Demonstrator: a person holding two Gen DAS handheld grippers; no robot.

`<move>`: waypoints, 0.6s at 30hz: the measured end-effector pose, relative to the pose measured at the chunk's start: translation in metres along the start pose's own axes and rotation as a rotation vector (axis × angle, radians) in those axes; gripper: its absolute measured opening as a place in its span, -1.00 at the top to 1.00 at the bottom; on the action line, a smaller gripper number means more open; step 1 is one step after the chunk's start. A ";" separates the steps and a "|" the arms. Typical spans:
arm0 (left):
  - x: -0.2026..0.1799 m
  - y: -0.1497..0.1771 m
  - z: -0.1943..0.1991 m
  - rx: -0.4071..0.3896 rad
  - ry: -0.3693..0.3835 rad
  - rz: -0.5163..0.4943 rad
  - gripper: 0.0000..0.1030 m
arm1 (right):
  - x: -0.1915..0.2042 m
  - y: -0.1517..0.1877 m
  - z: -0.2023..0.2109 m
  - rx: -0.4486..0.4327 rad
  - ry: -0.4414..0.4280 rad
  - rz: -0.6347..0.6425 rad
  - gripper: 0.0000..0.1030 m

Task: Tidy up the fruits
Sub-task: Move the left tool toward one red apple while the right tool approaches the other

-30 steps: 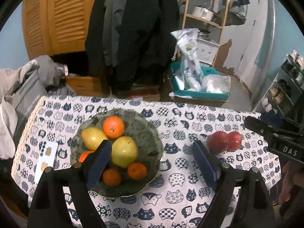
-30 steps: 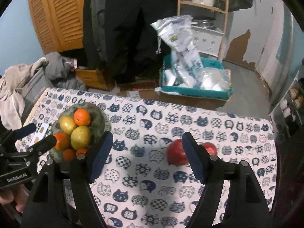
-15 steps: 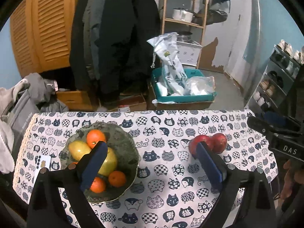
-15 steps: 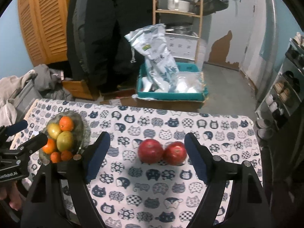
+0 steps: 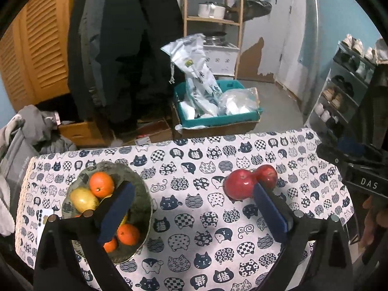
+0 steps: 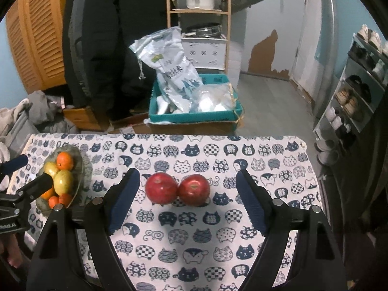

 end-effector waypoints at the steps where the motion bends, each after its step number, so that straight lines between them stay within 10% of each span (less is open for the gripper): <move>1: -0.003 0.000 -0.003 0.006 0.002 -0.006 -0.93 | -0.003 0.001 -0.001 0.004 0.003 -0.005 -0.58; 18: -0.059 0.013 -0.062 0.113 0.044 -0.127 -0.93 | -0.046 0.026 -0.060 0.153 0.006 -0.081 -0.58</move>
Point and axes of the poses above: each gripper's, at about its wrist camera, not at the fingertips, and z roughly against the way its jaws point, x to its left, y to its underside, the point moved 6 cm from there along -z, roughly the way its jaws point, and after that the axes turned 13 degrees about -y, right-handed, at the moved point
